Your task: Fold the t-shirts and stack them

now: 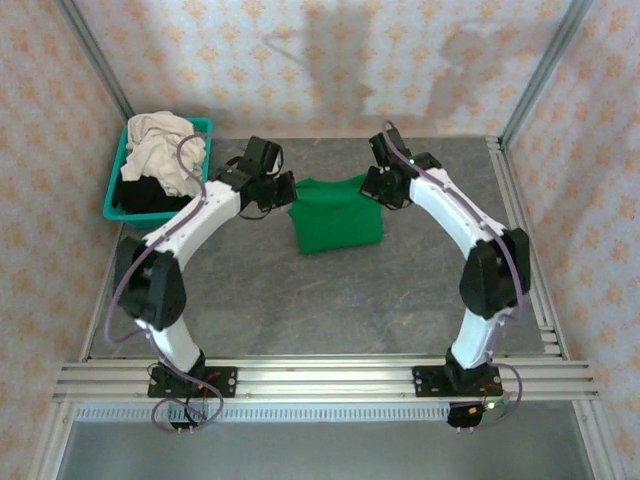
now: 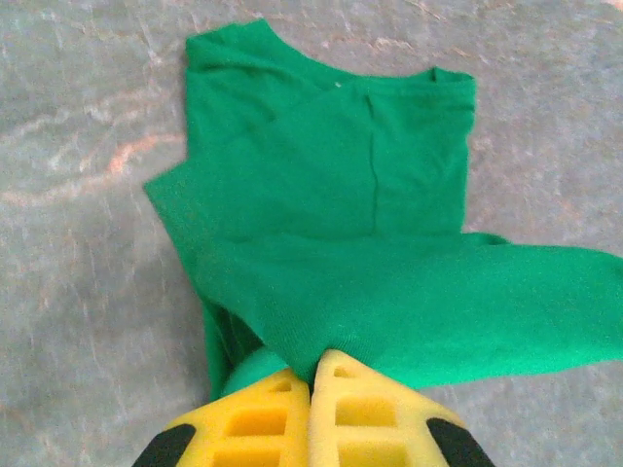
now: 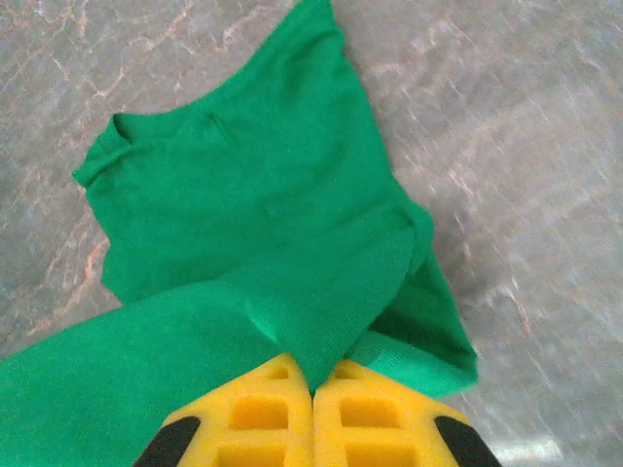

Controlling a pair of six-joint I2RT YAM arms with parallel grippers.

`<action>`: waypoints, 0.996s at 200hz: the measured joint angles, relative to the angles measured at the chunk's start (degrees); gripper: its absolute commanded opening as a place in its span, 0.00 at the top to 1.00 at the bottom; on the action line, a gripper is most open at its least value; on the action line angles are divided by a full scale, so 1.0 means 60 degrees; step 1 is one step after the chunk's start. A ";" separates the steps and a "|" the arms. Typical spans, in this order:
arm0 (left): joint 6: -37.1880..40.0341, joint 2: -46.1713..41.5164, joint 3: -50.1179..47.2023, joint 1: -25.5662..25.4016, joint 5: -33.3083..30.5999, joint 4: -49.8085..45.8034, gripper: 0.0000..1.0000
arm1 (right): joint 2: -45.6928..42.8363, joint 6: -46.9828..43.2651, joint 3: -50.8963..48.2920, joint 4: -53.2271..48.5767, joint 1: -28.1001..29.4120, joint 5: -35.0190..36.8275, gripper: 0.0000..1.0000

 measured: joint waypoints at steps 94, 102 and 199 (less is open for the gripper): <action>0.0743 0.4860 0.5209 0.0790 0.0514 -0.1825 0.88 | 0.3821 -0.0393 0.3752 -0.0710 -0.0882 -0.0845 0.66; 0.0820 0.5213 0.5745 0.0849 0.0543 -0.2073 0.88 | 0.4124 -0.0452 0.4160 -0.0845 -0.0947 -0.0827 0.64; 0.1308 0.4524 0.5421 0.0994 0.0142 -0.2758 0.70 | 0.2051 -0.0652 0.1155 0.0583 -0.0452 -0.0364 0.54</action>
